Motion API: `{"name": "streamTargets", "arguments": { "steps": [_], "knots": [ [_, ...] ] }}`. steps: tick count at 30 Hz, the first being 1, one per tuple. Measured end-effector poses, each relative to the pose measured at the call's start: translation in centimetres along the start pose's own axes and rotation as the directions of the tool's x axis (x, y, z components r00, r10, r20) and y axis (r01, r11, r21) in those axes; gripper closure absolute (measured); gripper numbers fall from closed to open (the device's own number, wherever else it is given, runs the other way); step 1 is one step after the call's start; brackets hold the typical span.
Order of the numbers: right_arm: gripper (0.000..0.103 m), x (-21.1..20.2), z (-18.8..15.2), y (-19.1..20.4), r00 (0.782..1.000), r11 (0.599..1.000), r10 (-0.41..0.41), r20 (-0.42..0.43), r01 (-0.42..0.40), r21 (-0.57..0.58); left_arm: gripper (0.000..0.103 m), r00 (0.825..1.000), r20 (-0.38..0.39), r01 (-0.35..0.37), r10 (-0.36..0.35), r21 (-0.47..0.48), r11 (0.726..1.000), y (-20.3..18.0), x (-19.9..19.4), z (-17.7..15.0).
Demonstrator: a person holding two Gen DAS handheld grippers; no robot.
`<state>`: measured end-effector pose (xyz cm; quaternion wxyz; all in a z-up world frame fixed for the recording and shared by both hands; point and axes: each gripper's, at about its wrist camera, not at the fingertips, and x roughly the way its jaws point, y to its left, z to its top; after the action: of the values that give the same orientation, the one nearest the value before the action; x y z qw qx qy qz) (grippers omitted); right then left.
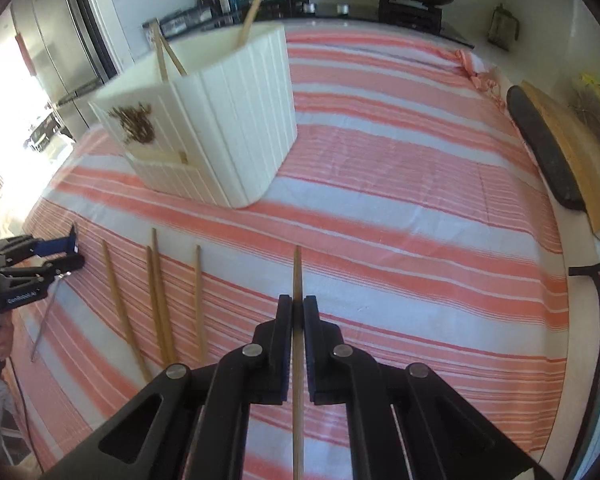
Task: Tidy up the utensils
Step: 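Grasp the steel spoon handle with the left tool while the right tool holds its chopstick, then lift the spoon and chopstick and carry them over the white box, then release the spoon and chopstick into the box by opening both tools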
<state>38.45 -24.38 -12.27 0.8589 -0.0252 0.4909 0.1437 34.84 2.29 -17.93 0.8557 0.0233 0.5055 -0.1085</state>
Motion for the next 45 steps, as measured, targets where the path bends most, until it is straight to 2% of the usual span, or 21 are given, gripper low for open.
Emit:
{"name": "streamTargets", "arguments": {
  "steps": [2, 5, 10, 16, 22, 26, 30, 34, 38, 40, 42, 44, 45],
  "knots": [
    [0.097, -3.7, -0.3, 0.2, 0.996, 1.000, 0.021, 0.085, -0.021, 0.005, 0.062, 0.998, 0.049, 0.041, -0.040, -0.005, 0.999, -0.1, -2.3, -0.2],
    [0.097, -9.0, -1.4, 0.3, 0.979, 0.999, 0.037, 0.199, -0.036, -0.008, 0.062, 0.988, 0.129, 0.083, -0.083, 0.012, 0.997, -0.9, -6.4, -0.8],
    [0.097, -15.6, -3.5, 0.6, 0.947, 0.999, 0.048, 0.318, -0.046, -0.014, 0.062, 0.964, 0.232, 0.124, -0.131, 0.045, 0.991, -1.7, -12.4, -2.2],
    [0.097, -19.5, -5.2, 1.3, 0.907, 1.000, 0.028, 0.420, -0.025, -0.011, 0.061, 0.943, 0.295, 0.141, -0.153, 0.060, 0.988, -1.8, -15.6, -2.6],
    [0.097, -20.7, -4.0, 2.1, 0.878, 0.999, 0.031, 0.478, -0.022, -0.024, 0.062, 0.924, 0.336, 0.172, -0.182, 0.058, 0.983, -1.5, -17.9, -1.4],
    [0.097, -21.1, -1.9, 2.6, 0.862, 0.999, 0.037, 0.506, -0.018, -0.042, 0.062, 0.910, 0.358, 0.200, -0.209, 0.063, 0.978, -1.2, -19.5, 0.7],
    [0.097, -21.7, 1.2, 3.3, 0.837, 0.997, 0.046, 0.545, -0.008, -0.071, 0.062, 0.876, 0.410, 0.246, -0.254, 0.072, 0.967, -0.7, -22.4, 4.3],
    [0.097, -22.3, 5.4, 4.1, 0.803, 0.996, 0.048, 0.594, 0.010, -0.093, 0.062, 0.841, 0.483, 0.234, -0.243, 0.079, 0.969, -0.8, -24.7, 9.7],
    [0.097, -21.8, 10.1, 4.7, 0.757, 0.996, 0.044, 0.652, 0.020, -0.090, 0.062, 0.815, 0.542, 0.213, -0.204, 0.048, 0.976, -1.0, -23.9, 15.1],
    [0.097, -20.9, 12.0, 4.7, 0.729, 0.996, 0.045, 0.683, 0.018, -0.084, 0.062, 0.812, 0.553, 0.214, -0.189, 0.020, 0.977, -1.1, -22.3, 17.4],
    [0.097, -19.3, 13.3, 4.6, 0.708, 0.997, 0.041, 0.705, 0.012, -0.071, 0.062, 0.818, 0.548, 0.217, -0.175, -0.012, 0.976, -1.1, -19.9, 19.3],
    [0.097, -16.8, 14.3, 4.0, 0.714, 0.998, 0.062, 0.697, -0.034, -0.054, 0.062, 0.837, 0.524, 0.214, -0.160, -0.043, 0.976, -0.8, -17.2, 20.5],
    [0.097, -15.4, 14.7, 3.8, 0.728, 0.998, 0.064, 0.683, -0.047, -0.043, 0.062, 0.852, 0.501, 0.208, -0.153, -0.057, 0.976, -0.9, -15.6, 21.0]
  ]
}}
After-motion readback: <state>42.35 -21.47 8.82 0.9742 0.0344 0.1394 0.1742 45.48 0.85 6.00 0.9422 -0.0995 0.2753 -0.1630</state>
